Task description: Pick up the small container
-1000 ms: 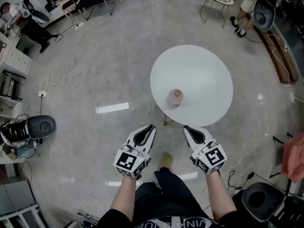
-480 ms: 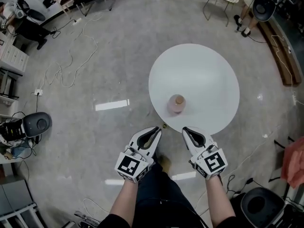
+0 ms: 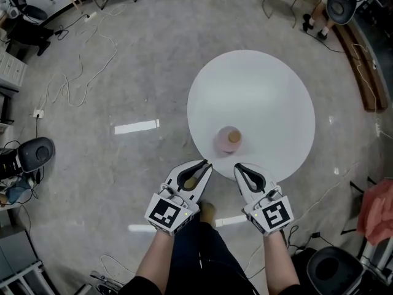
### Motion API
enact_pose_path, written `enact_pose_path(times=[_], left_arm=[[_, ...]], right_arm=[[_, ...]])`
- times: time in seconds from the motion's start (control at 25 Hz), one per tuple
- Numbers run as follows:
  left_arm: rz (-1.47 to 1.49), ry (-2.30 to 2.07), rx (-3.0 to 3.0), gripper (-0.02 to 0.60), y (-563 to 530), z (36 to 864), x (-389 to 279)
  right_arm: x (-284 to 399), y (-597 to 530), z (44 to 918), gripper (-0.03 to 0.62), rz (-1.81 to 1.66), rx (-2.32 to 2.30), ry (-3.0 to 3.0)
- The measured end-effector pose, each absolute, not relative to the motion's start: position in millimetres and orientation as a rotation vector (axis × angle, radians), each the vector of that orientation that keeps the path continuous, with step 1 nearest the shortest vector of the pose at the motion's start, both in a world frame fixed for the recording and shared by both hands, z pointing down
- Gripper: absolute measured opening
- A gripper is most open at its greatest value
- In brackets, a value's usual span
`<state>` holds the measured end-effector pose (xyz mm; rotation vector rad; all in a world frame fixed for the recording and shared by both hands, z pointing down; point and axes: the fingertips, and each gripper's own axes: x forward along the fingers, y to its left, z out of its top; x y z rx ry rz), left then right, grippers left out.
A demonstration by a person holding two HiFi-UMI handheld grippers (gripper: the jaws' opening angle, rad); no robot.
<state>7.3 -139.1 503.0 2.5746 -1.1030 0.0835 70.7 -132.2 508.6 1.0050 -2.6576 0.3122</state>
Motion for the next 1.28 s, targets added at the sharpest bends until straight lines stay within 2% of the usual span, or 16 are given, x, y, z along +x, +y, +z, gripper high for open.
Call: enact_pose_path(times=[0.44,0.84,1.28], left_arm=[[0.160,-1.039,2.621,0.037,-160,532,19],[0.231,-0.997,2.679,0.037,-173,540,21],[0.248,-0.954,2.721,0.037,-185,543,22]], right_arm=[[73,-170,518,0.044,0.287,1.055,-2.601],[64,-199,526,0.158,0.308,1.090,-2.634],[49,-222,531,0.172,0.283,1.099,-2.648]])
